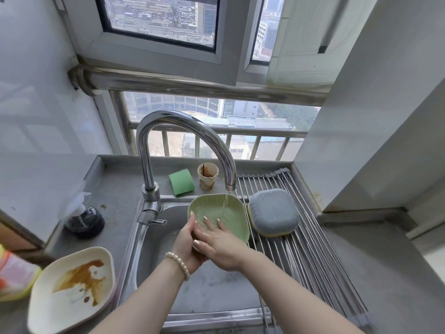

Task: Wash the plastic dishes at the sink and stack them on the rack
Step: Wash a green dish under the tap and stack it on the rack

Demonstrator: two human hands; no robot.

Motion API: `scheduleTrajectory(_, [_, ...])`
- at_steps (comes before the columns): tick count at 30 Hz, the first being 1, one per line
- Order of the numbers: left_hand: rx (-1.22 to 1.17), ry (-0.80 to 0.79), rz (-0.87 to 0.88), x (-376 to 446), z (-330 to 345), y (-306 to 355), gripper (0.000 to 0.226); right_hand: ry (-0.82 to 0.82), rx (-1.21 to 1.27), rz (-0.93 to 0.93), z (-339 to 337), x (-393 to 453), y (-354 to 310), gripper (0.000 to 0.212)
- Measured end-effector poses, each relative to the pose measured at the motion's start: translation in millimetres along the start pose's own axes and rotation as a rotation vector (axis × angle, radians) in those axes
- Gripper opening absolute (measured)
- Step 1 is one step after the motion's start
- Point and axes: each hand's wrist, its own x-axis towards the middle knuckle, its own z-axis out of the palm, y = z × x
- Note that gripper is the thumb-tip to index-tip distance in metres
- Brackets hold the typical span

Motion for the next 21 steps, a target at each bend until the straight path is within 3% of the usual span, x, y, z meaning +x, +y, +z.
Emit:
scheduleTrajectory(6, [0.171, 0.128, 0.019, 1, 4, 14, 0.065, 0.113, 0.236, 0.000, 17, -17, 9, 0.043])
scheduleTrajectory(9, [0.329, 0.291, 0.001, 3, 6, 18, 0.050, 0.259, 0.311, 0.077, 27, -17, 11, 0.046])
scheduleTrajectory(12, [0.472, 0.330, -0.046, -1, 9, 22, 0.027, 0.436, 0.281, 0.177, 38, -15, 14, 0.064])
scheduleTrajectory(15, [0.562, 0.288, -0.087, -5, 11, 24, 0.016, 0.542, 0.638, 0.276, 44, -15, 13, 0.049])
scheduleTrajectory(19, [0.809, 0.323, -0.121, -1, 11, 30, 0.055, 0.566, 0.983, 0.317, 44, -13, 4, 0.048])
scheduleTrajectory(21, [1.016, 0.375, -0.133, -4, 13, 35, 0.060, 0.573, 1.078, 0.319, 41, -13, 2, 0.050])
